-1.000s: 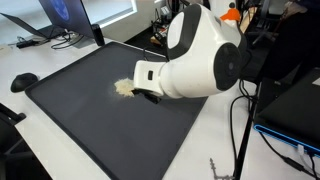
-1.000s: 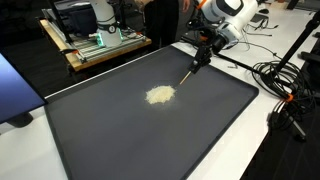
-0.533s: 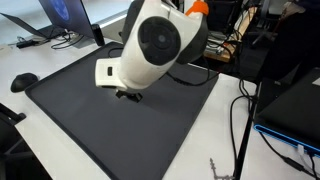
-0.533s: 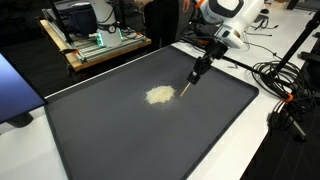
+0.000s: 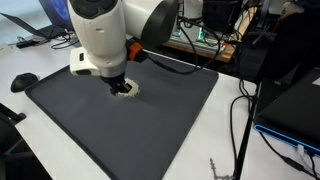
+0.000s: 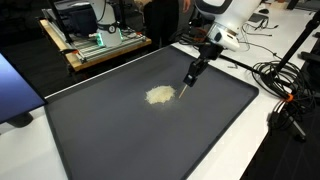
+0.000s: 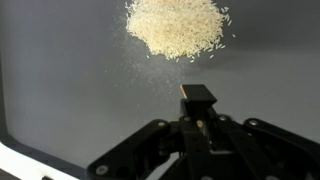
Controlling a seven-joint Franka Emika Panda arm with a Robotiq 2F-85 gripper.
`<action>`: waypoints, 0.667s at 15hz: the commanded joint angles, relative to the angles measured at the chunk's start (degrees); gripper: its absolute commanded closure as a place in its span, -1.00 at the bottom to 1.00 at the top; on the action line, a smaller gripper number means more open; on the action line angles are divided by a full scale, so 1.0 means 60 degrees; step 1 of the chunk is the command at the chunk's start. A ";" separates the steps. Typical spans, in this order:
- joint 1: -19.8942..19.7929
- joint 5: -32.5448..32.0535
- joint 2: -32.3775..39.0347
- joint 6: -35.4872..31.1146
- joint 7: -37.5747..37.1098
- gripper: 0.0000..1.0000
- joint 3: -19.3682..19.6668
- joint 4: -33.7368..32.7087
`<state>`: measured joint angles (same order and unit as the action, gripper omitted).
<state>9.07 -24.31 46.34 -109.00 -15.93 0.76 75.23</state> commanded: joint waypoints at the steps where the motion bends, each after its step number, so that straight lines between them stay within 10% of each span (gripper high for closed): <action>1: -0.0479 0.0978 -0.0963 -0.0302 0.0993 0.94 -0.0109 0.1142; 10: -0.1784 0.2811 -0.2306 -0.1472 0.2710 0.94 -0.0184 0.3132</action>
<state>1.63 -12.05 37.33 -113.54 -3.53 0.65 86.59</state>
